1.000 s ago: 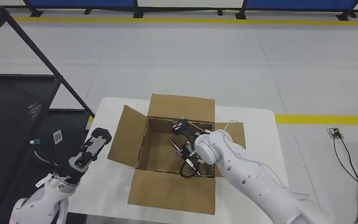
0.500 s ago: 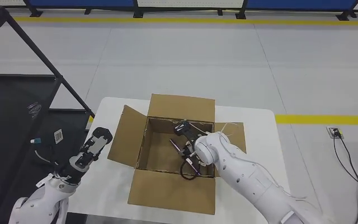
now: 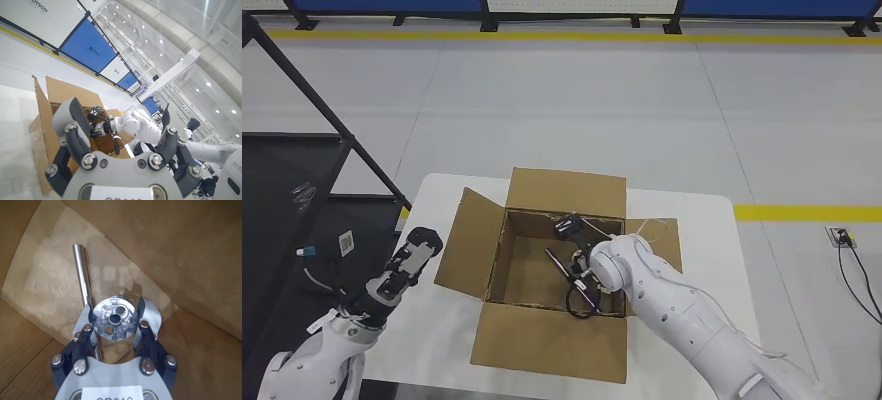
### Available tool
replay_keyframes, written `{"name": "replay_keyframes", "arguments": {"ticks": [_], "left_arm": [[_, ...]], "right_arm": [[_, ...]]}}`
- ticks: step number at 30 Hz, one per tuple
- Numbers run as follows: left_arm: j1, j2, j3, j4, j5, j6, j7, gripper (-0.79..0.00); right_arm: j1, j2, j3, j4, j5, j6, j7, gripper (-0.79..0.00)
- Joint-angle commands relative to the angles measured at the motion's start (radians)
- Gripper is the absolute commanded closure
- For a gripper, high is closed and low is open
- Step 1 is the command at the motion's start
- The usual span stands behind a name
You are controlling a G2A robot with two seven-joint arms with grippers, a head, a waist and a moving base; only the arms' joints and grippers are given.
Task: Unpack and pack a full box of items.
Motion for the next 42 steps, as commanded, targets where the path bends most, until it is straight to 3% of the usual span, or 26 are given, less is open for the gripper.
{"name": "replay_keyframes", "arguments": {"ticks": [1, 6, 11, 18, 23, 28, 36, 42], "left_arm": [[-0.003, 0.001, 0.003, 0.002, 0.001, 0.002, 0.0, -0.785], [-0.009, 0.004, 0.015, 0.006, 0.003, 0.002, 0.002, -0.785], [-0.023, 0.008, 0.033, 0.014, 0.003, 0.005, -0.003, -0.785], [-0.044, 0.012, 0.059, 0.022, 0.0, 0.005, -0.016, -0.785], [-0.052, 0.015, 0.068, 0.028, -0.005, 0.004, -0.023, -0.785], [-0.056, 0.019, 0.072, 0.033, -0.011, 0.0, -0.025, -0.785], [-0.056, 0.024, 0.077, 0.04, -0.013, -0.003, -0.023, -0.785], [-0.057, 0.027, 0.086, 0.036, -0.007, 0.004, -0.018, -0.785]], "right_arm": [[-0.004, 0.002, 0.01, -0.011, -0.007, 0.003, 0.0, -0.108], [-0.035, 0.017, 0.05, -0.092, -0.02, -0.008, 0.006, 0.0], [-0.109, 0.056, 0.123, -0.281, -0.066, -0.008, 0.046, 0.0], [-0.303, 0.132, 0.307, -0.666, -0.166, -0.031, 0.132, 0.0], [-0.453, 0.173, 0.47, -0.913, -0.256, 0.017, 0.161, 0.0], [-0.576, 0.199, 0.63, -1.064, -0.347, 0.089, 0.187, 0.0], [-0.701, 0.22, 0.87, -1.092, -0.314, 0.129, 0.163, 0.0], [-0.676, 0.225, 0.956, -0.868, -0.243, 0.137, 0.123, 0.0]]}}
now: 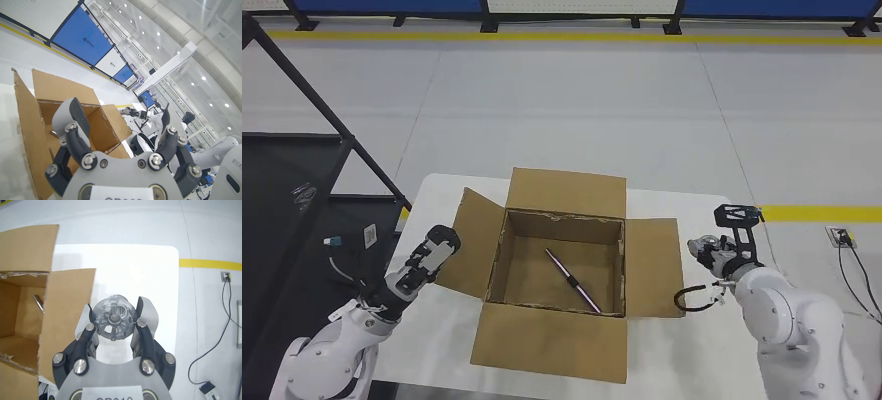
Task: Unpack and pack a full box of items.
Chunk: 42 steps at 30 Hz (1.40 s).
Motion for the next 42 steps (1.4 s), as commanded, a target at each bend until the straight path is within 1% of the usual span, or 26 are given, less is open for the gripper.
{"name": "replay_keyframes", "arguments": {"ticks": [1, 6, 8, 14, 19, 20, 22, 23, 24, 25, 27, 28, 29, 30, 31, 33, 35, 38, 41, 42], "left_arm": [[-0.001, 0.001, 0.004, -0.001, 0.002, 0.003, 0.001, -0.785], [0.0, 0.004, 0.007, -0.002, 0.006, 0.007, 0.008, -0.785], [0.001, 0.005, 0.007, -0.001, 0.007, 0.009, 0.012, -0.785], [0.003, 0.007, 0.011, 0.001, 0.008, 0.011, 0.029, -0.785], [0.001, 0.009, 0.014, 0.001, 0.009, 0.01, 0.038, -0.785], [0.001, 0.009, 0.015, 0.001, 0.01, 0.011, 0.039, -0.785], [0.0, 0.01, 0.016, 0.001, 0.012, 0.01, 0.043, -0.785], [0.0, 0.01, 0.016, 0.001, 0.013, 0.011, 0.045, -0.785], [0.0, 0.01, 0.017, 0.001, 0.013, 0.012, 0.047, -0.785], [0.0, 0.011, 0.018, 0.001, 0.014, 0.013, 0.049, -0.785], [-0.001, 0.011, 0.019, 0.0, 0.016, 0.014, 0.051, -0.785], [-0.001, 0.012, 0.02, -0.001, 0.017, 0.015, 0.052, -0.785], [-0.001, 0.012, 0.021, -0.001, 0.018, 0.016, 0.054, -0.785], [-0.002, 0.013, 0.02, -0.001, 0.019, 0.016, 0.056, -0.785], [-0.002, 0.013, 0.021, -0.001, 0.02, 0.016, 0.059, -0.785], [-0.003, 0.013, 0.022, 0.0, 0.02, 0.018, 0.066, -0.785], [-0.003, 0.014, 0.021, 0.0, 0.019, 0.021, 0.07, -0.785], [-0.002, 0.015, 0.019, -0.003, 0.019, 0.022, 0.072, -0.785], [0.002, 0.016, 0.017, -0.006, 0.019, 0.023, 0.076, -0.785], [0.004, 0.017, 0.016, -0.006, 0.018, 0.022, 0.076, -0.785]], "right_arm": [[0.02, 0.002, 0.024, 0.1, 0.033, -0.014, -0.03, 0.0], [0.083, 0.008, 0.033, 0.291, 0.017, -0.033, -0.05, 0.0], [0.11, 0.01, 0.02, 0.351, -0.026, -0.018, -0.04, 0.0], [0.169, 0.01, -0.008, 0.45, -0.048, -0.002, -0.011, 0.0], [0.195, 0.01, -0.016, 0.528, -0.032, -0.01, -0.022, 0.0], [0.199, 0.01, -0.019, 0.543, -0.032, -0.009, -0.029, -0.018], [0.208, 0.009, -0.024, 0.569, -0.025, -0.008, -0.039, -0.111], [0.212, 0.009, -0.026, 0.579, -0.022, -0.009, -0.041, -0.139], [0.216, 0.009, -0.027, 0.588, -0.021, -0.009, -0.043, -0.191], [0.219, 0.01, -0.029, 0.597, -0.021, -0.009, -0.042, -0.268], [0.224, 0.01, -0.03, 0.61, -0.019, -0.009, -0.044, -0.363], [0.226, 0.011, -0.03, 0.616, -0.017, -0.008, -0.045, -0.391], [0.227, 0.011, -0.031, 0.62, -0.015, -0.01, -0.047, -0.48], [0.227, 0.011, -0.03, 0.624, -0.012, -0.011, -0.049, -0.64], [0.228, 0.012, -0.03, 0.627, -0.01, -0.011, -0.051, -0.69], [0.229, 0.013, -0.029, 0.629, -0.008, -0.009, -0.054, -0.754], [0.227, 0.014, -0.024, 0.62, -0.01, 0.0, -0.064, -0.782], [0.212, 0.017, -0.014, 0.567, -0.021, 0.03, -0.09, -0.785], [0.172, 0.017, -0.001, 0.453, -0.018, 0.07, -0.144, -0.785], [0.158, 0.016, 0.001, 0.392, -0.005, 0.072, -0.164, -0.785]]}}
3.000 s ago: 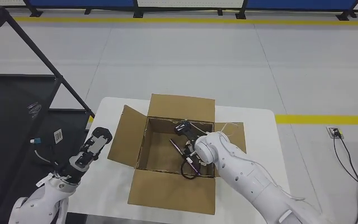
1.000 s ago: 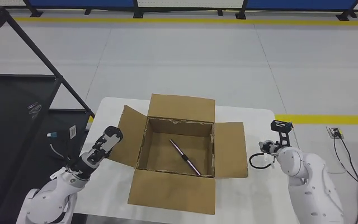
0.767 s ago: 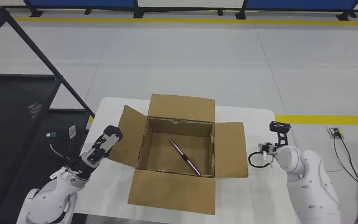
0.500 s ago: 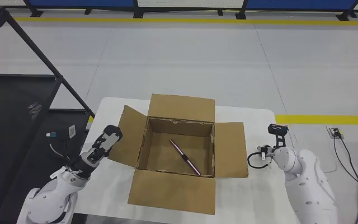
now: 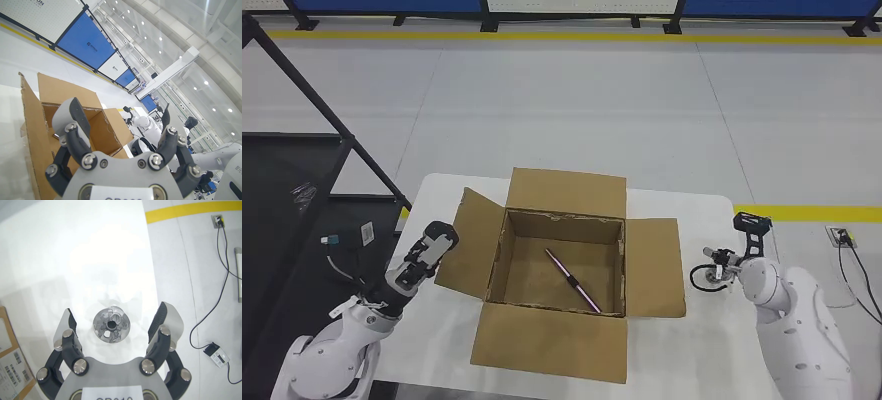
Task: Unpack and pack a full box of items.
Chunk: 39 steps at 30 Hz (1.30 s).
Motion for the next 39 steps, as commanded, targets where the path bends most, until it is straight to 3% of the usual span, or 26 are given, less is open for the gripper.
{"name": "replay_keyframes", "arguments": {"ticks": [1, 8, 13, 18, 25, 27, 34, 39], "left_arm": [[0.004, 0.001, -0.002, -0.002, -0.002, -0.002, 0.002, -0.785], [0.03, 0.003, -0.022, -0.002, -0.014, -0.014, 0.018, -0.785], [0.06, 0.005, -0.042, -0.008, -0.033, -0.029, 0.035, -0.785], [0.095, 0.006, -0.077, -0.01, -0.045, -0.045, 0.056, -0.785], [0.141, 0.008, -0.118, -0.013, -0.066, -0.059, 0.068, -0.785], [0.141, 0.008, -0.118, -0.013, -0.066, -0.059, 0.068, -0.785], [0.141, 0.008, -0.118, -0.013, -0.066, -0.059, 0.068, -0.785], [0.141, 0.008, -0.118, -0.013, -0.066, -0.059, 0.068, -0.785]], "right_arm": [[-0.036, -0.002, 0.004, -0.122, 0.021, 0.009, -0.035, -0.785], [-0.073, -0.008, -0.093, -0.484, 0.021, -0.043, -0.024, -0.785], [0.04, -0.022, -0.265, -0.527, 0.036, -0.146, 0.062, -0.785], [0.199, -0.054, -0.466, -0.42, 0.131, -0.233, 0.138, -0.785], [0.381, -0.114, -0.706, -0.153, 0.229, -0.288, 0.235, -0.785], [0.416, -0.133, -0.75, -0.082, 0.265, -0.291, 0.234, -0.69], [0.5, -0.2, -0.9, 0.143, 0.283, -0.262, 0.24, -0.643], [0.54, -0.246, -0.971, 0.288, 0.296, -0.266, 0.229, -0.557]]}}
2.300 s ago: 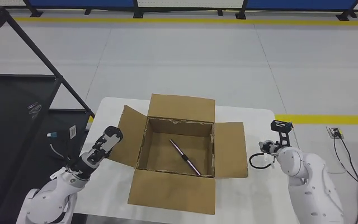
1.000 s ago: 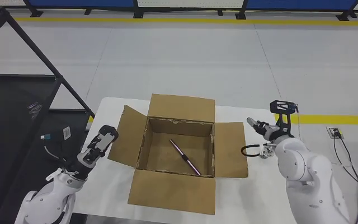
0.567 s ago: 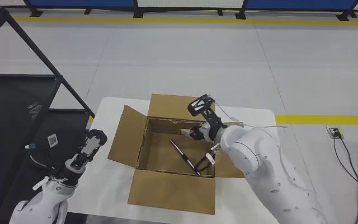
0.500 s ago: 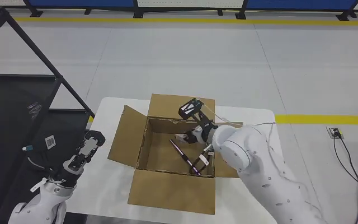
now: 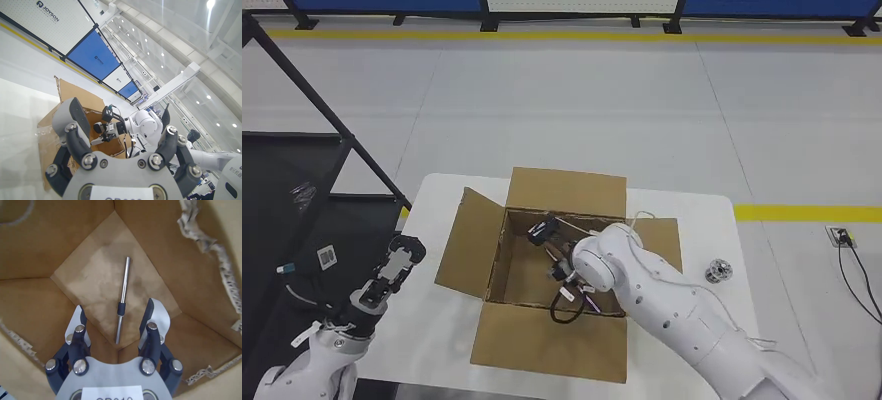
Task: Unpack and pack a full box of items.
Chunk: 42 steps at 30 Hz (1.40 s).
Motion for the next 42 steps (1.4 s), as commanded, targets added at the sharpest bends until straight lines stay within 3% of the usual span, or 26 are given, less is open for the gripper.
{"name": "replay_keyframes", "arguments": {"ticks": [1, 6, 28, 39, 42], "left_arm": [[0.0, 0.0, 0.0, 0.0, 0.0, 0.0, 0.0, -0.785], [0.0, 0.0, 0.0, 0.0, 0.0, 0.0, 0.0, -0.785], [0.0, 0.0, 0.0, 0.0, 0.0, 0.0, 0.0, -0.785], [0.0, 0.0, 0.0, 0.0, 0.0, 0.0, 0.0, -0.785], [0.0, 0.0, 0.0, 0.0, 0.0, 0.0, 0.0, -0.785]], "right_arm": [[0.016, -0.016, -0.022, 0.061, -0.006, 0.002, -0.004, -0.489], [0.04, -0.054, -0.054, 0.17, 0.02, -0.013, -0.01, -0.391], [0.102, -0.192, -0.127, 0.517, 0.039, -0.073, -0.082, -0.32], [0.115, -0.242, -0.13, 0.625, 0.043, -0.091, -0.118, -0.215], [0.12, -0.252, -0.128, 0.649, 0.043, -0.095, -0.126, -0.126]]}}
